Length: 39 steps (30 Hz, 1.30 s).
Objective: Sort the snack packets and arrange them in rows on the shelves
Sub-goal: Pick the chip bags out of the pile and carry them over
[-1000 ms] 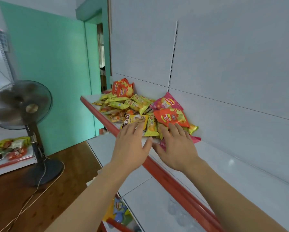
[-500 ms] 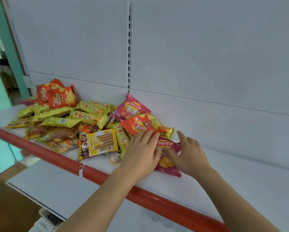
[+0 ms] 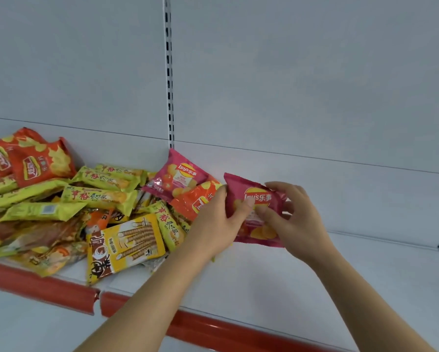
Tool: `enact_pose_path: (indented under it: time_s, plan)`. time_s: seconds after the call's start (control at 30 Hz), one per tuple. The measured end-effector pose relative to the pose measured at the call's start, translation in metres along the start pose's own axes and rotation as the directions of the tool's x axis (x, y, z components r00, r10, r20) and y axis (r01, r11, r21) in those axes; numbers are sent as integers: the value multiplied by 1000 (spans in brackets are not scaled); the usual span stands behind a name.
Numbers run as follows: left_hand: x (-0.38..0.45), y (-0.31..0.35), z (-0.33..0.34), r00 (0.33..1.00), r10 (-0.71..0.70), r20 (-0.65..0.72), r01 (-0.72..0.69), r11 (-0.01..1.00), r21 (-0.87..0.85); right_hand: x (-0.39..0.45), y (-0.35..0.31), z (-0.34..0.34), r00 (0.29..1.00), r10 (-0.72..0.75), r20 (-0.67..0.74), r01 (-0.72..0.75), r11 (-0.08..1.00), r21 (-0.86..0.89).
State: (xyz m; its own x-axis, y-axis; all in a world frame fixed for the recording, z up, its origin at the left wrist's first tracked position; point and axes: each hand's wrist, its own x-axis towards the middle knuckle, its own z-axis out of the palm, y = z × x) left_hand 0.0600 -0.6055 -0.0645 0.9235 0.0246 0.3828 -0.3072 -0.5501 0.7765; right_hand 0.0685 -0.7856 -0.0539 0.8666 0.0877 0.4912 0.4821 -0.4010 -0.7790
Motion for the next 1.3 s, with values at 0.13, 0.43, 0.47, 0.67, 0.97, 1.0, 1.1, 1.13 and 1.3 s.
enact_pose_path:
  time_s: [0.13,0.43,0.47,0.67,0.97,1.0,1.1,1.13,1.3]
  plan:
    - [8,-14,-30,998,-55,-19,51,983,-175,5,-17,30,999,-23,33,22,1000,8]
    - [10,-85,-159,955,-187,-230,110,944,-310,38,-64,138,993,-114,-22,92,887,-453]
    - [9,-92,-170,949,-206,-239,126,942,-313,42,-64,148,995,-91,27,92,848,-522]
    - [-2,-120,-215,948,-249,-196,204,953,-226,61,-68,207,965,169,202,76,555,-828]
    - [0,-125,-244,932,-327,-154,234,871,-432,82,-66,227,992,84,96,52,421,-906]
    - [1,-126,-245,932,-328,-153,234,869,-435,82,-66,225,996,40,79,51,467,-883]
    - [7,-128,-242,932,-315,-181,221,887,-406,84,-70,216,991,-130,-36,61,673,-737]
    - [9,-128,-241,932,-307,-194,212,894,-395,84,-74,213,982,-176,-66,86,734,-674]
    - [20,-123,-234,930,-285,-231,167,890,-425,65,-110,221,902,-430,35,379,753,-538]
